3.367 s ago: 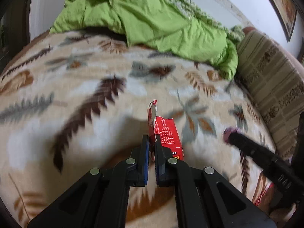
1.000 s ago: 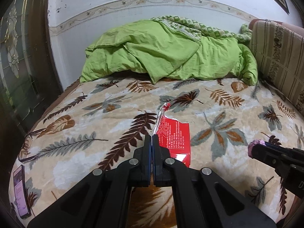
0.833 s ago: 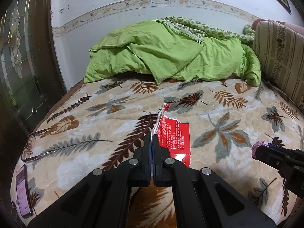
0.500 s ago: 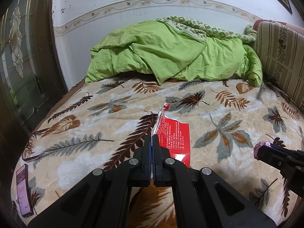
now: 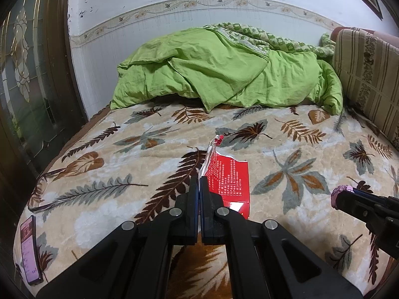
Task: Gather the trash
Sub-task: 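Lift the red wrapper with the left tool while the right tool lifts the pink ball, then carry both items over the red wastebasket and open both tools to drop them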
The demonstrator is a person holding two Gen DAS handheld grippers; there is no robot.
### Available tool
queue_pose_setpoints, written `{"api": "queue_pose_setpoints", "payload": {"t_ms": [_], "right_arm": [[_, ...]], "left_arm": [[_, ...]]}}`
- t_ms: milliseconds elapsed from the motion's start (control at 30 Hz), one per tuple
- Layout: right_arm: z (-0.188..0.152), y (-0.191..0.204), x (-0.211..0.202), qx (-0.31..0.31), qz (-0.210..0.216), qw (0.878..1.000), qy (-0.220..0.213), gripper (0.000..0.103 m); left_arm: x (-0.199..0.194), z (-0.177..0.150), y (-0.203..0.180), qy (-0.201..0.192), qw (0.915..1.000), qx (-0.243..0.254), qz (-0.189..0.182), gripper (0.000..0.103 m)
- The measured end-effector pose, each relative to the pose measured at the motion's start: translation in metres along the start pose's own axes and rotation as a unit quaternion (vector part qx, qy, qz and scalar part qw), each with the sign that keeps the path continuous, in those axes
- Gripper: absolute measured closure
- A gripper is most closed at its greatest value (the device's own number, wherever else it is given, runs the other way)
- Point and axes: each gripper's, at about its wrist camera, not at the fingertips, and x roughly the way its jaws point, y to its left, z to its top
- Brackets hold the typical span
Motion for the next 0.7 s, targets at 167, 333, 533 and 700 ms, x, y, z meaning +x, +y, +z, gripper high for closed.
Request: {"api": "queue_pose_setpoints", "payload": {"t_ms": [167,333,533,700], "right_arm": [[0.004,0.003,-0.004,0.002,-0.001,1.000,-0.005,0.073],[0.009,0.002,-0.024,0.013,0.005,1.000,-0.019,0.073],[0.006,-0.008,-0.065,0.027,0.009,0.999,-0.036,0.073],[-0.005,-0.035,-0.109,0.049,-0.010,0.998,-0.042,0.073]], "left_arm": [[-0.007,0.003,0.000,-0.008,0.9992,-0.017,-0.035,0.102],[-0.018,0.006,-0.005,-0.020,0.9943,-0.025,-0.101,0.102],[-0.042,0.004,-0.026,-0.022,0.9870,-0.016,-0.158,0.102],[-0.073,0.000,-0.063,-0.020,0.9749,0.011,-0.221,0.102]]}}
